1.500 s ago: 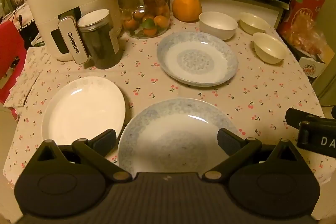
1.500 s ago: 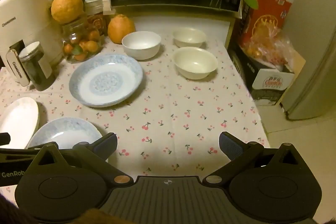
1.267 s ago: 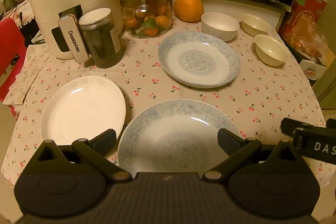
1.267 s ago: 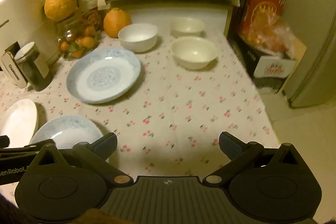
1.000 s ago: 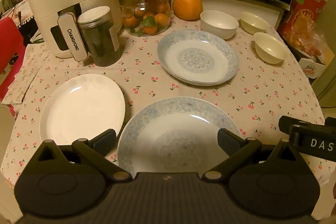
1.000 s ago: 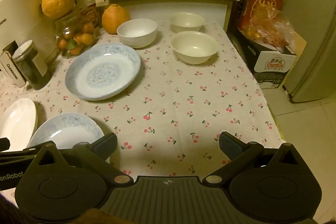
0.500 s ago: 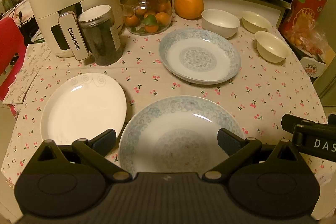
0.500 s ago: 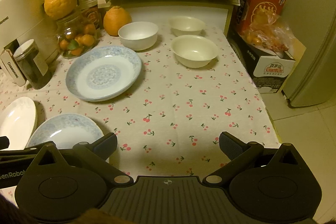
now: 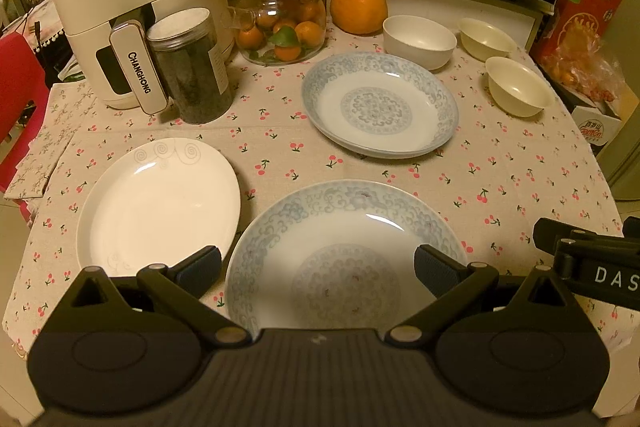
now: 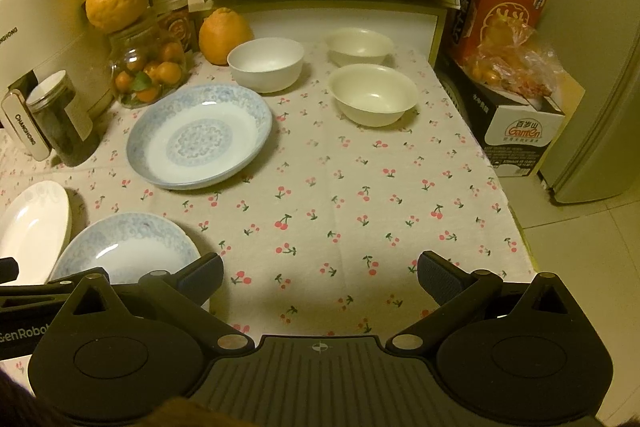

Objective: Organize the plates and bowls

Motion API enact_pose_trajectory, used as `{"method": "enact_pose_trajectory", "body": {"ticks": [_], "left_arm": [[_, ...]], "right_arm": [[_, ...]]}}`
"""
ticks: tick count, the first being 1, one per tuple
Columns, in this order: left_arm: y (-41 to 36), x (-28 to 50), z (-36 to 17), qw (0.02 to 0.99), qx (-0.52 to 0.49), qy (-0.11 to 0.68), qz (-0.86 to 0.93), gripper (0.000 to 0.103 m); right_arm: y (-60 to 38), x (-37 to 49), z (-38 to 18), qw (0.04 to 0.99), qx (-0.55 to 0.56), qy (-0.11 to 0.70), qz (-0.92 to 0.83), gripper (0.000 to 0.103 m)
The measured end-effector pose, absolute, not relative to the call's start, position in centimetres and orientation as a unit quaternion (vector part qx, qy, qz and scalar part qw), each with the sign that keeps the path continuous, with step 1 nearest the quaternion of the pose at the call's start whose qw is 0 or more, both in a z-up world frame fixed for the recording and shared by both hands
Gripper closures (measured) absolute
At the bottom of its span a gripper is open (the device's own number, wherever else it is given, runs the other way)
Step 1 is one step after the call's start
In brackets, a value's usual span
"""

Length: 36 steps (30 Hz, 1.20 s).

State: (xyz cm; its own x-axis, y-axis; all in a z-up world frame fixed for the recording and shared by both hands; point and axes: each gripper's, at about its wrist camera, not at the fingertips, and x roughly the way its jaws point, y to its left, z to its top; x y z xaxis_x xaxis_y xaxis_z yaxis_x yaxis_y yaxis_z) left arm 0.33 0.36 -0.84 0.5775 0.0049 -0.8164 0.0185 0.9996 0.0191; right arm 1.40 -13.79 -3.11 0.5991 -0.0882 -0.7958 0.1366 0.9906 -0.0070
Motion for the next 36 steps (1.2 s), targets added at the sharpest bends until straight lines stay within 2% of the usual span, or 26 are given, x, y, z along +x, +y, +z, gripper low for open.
{"method": "enact_pose_trajectory", "body": {"ticks": [36], "left_arm": [[0.33, 0.35, -0.89, 0.887, 0.014, 0.462, -0.003, 0.0]], "right_arm": [[-13.42, 1.44, -3.46, 0.891, 0.023, 0.45, -0.061, 0.0]]}}
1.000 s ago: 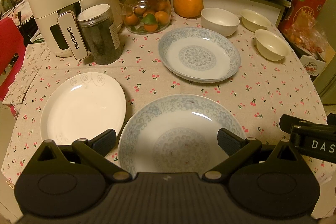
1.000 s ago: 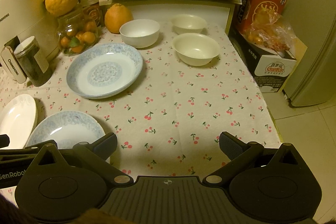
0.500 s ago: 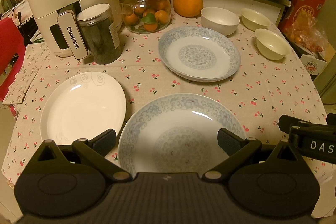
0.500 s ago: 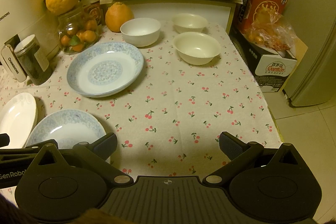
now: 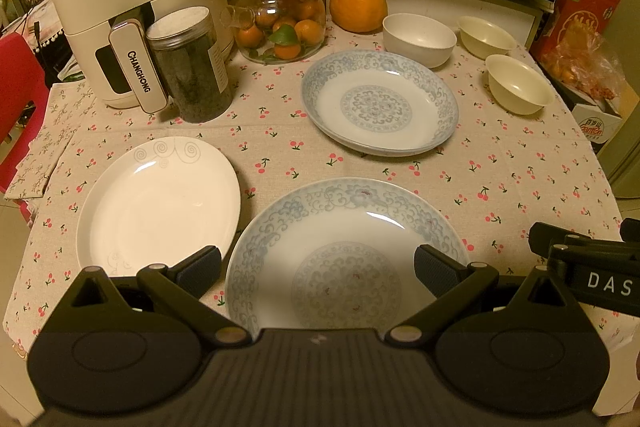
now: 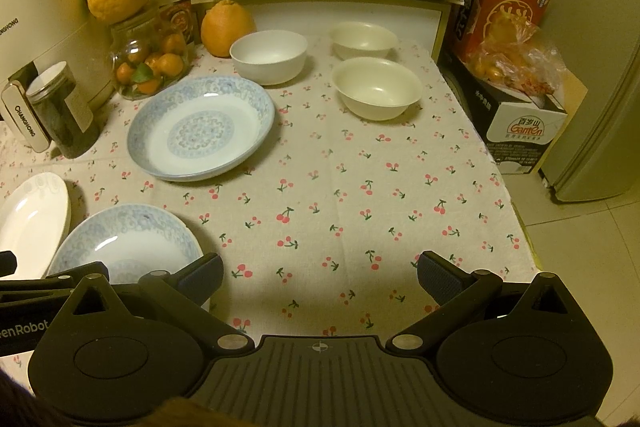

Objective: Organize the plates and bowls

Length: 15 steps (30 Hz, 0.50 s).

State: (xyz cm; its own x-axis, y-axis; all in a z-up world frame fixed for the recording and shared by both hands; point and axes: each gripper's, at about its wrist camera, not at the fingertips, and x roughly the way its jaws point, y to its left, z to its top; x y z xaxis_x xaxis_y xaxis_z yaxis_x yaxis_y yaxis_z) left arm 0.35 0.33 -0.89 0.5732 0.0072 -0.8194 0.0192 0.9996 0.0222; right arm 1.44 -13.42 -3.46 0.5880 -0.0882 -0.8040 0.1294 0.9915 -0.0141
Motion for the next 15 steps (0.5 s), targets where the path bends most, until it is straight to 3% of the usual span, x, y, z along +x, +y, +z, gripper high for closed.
{"method": "enact_pose_trajectory", "body": {"ticks": [15], "left_arm": [[0.52, 0.41, -0.93, 0.886, 0.015, 0.464, -0.006, 0.0]], "right_arm": [[-13.39, 1.52, -3.46, 0.89, 0.025, 0.452, -0.059, 0.0]]}}
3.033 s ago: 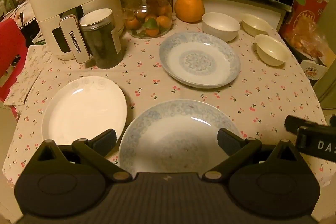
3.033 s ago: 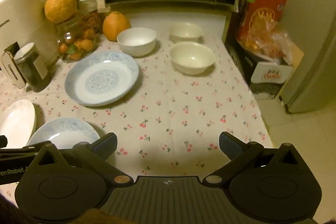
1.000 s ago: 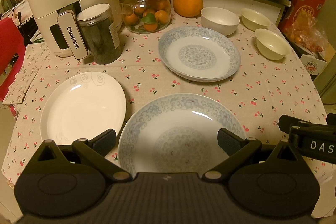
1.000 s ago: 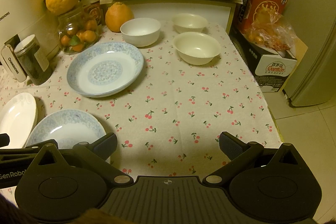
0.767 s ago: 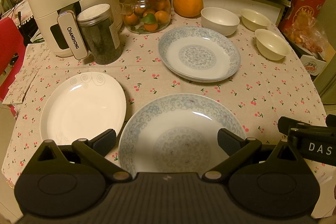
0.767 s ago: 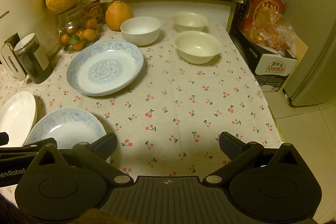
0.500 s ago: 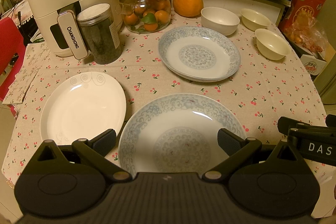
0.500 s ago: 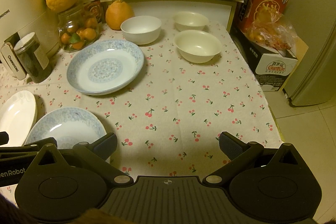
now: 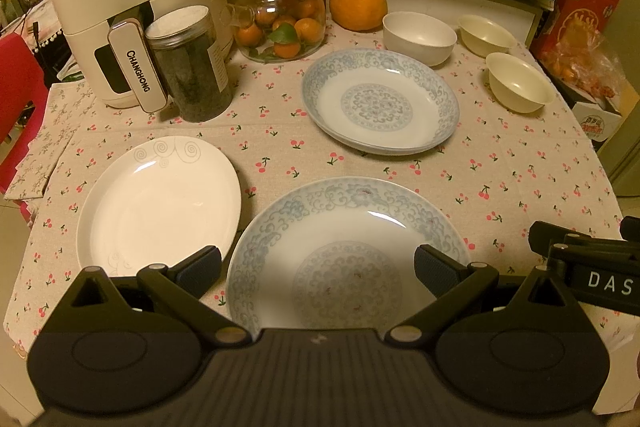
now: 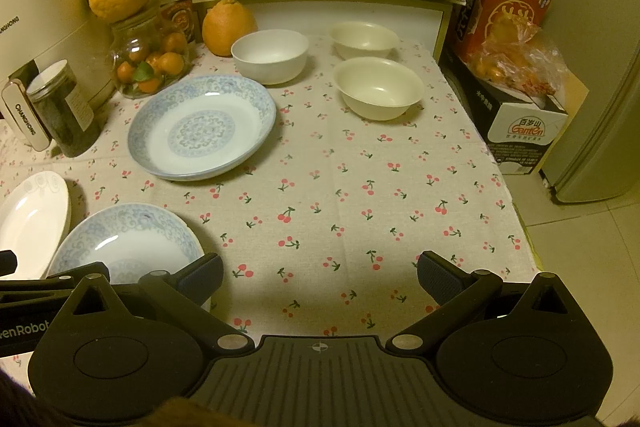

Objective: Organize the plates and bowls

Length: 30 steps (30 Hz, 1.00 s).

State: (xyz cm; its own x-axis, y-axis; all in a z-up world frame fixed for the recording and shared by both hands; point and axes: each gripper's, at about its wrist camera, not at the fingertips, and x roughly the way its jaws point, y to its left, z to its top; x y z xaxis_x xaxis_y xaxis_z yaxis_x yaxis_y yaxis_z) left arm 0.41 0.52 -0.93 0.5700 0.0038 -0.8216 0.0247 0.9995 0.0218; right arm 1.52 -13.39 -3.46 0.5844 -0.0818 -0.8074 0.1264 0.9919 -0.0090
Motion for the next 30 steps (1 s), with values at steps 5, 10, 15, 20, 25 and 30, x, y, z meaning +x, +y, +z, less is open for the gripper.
{"method": "enact_pose_trajectory", "body": {"ticks": [5, 10, 15, 20, 25, 30], "left_arm": [[0.9, 1.0, -0.7, 0.883, 0.013, 0.469, -0.02, 0.0], [1.6, 2.5, 0.4, 0.881, 0.002, 0.47, -0.052, 0.0], [1.4, 4.0, 1.1, 0.886, 0.031, 0.46, -0.058, 0.007], [1.6, 6.7, 1.0, 0.873, 0.021, 0.484, -0.06, 0.01], [2.6, 9.6, 0.7, 0.871, 0.002, 0.489, -0.044, 0.01], [4.3, 11.7, -0.7, 0.866, -0.045, 0.497, -0.037, 0.01]], "right_arm": [[-13.6, 2.2, -3.0, 0.887, 0.036, 0.458, -0.044, 0.0], [-14.2, 3.6, -2.2, 0.882, 0.051, 0.468, -0.028, 0.0], [-15.1, 5.5, -1.5, 0.881, 0.074, 0.468, -0.01, 0.0], [-15.2, 7.9, -0.8, 0.887, 0.065, 0.456, -0.001, 0.0], [-15.5, 10.8, -1.5, 0.878, 0.08, 0.472, 0.018, 0.0], [-16.9, 12.2, -4.2, 0.869, 0.152, 0.471, 0.022, 0.0]]}}
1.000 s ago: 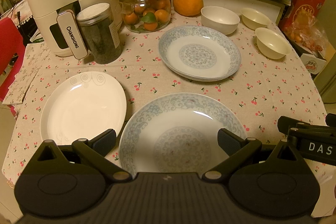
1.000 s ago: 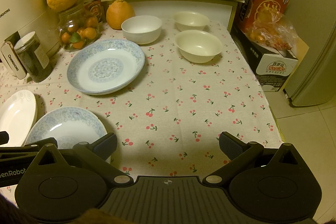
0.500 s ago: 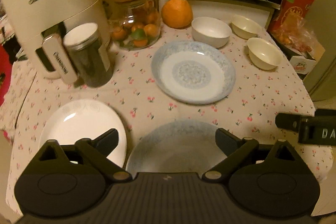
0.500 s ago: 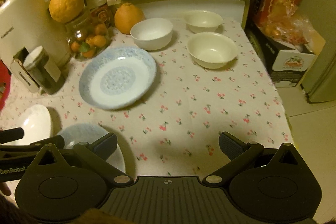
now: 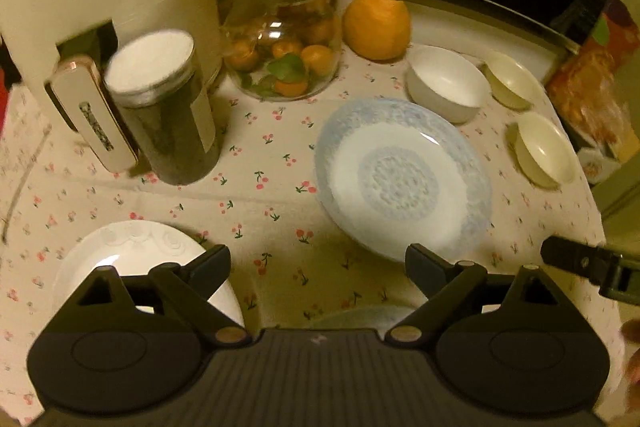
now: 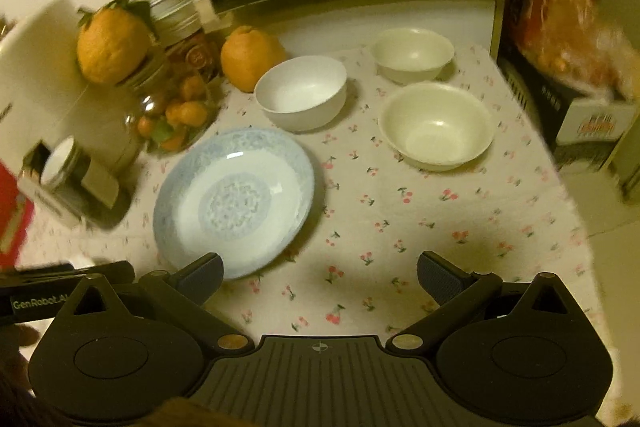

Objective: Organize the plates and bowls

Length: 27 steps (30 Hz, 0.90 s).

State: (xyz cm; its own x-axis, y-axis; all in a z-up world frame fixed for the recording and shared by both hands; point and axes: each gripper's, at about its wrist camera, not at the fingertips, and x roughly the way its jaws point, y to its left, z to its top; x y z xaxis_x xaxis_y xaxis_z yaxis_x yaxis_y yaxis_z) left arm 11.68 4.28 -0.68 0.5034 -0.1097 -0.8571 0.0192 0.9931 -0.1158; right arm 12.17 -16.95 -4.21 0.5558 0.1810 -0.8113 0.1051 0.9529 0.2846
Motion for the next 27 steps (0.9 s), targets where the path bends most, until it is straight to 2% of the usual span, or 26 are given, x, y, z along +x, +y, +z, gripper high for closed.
{"method": "enact_pose_trajectory", "body": {"ticks": [6, 14, 17, 20, 27], "left_arm": [[5.2, 14.3, -2.1, 0.861, -0.071, 0.499, -0.06, 0.017], [4.6, 16.1, -3.6, 0.884, -0.044, 0.456, -0.095, 0.038], [4.3, 16.6, -4.0, 0.885, -0.041, 0.453, -0.095, 0.047], [4.1, 17.2, -4.7, 0.882, -0.047, 0.458, -0.098, 0.055], [4.3, 17.8, -5.4, 0.878, -0.076, 0.464, -0.092, 0.075]], "right_arm": [[-18.0, 14.8, -6.5, 0.851, 0.225, 0.472, 0.045, 0.0], [-19.2, 17.6, -9.3, 0.837, 0.297, 0.457, 0.039, 0.005], [-18.8, 18.4, -9.8, 0.838, 0.293, 0.459, 0.039, 0.013], [-18.2, 18.9, -10.1, 0.84, 0.283, 0.461, 0.035, 0.026], [-17.8, 19.2, -11.1, 0.84, 0.284, 0.461, 0.028, 0.063]]}}
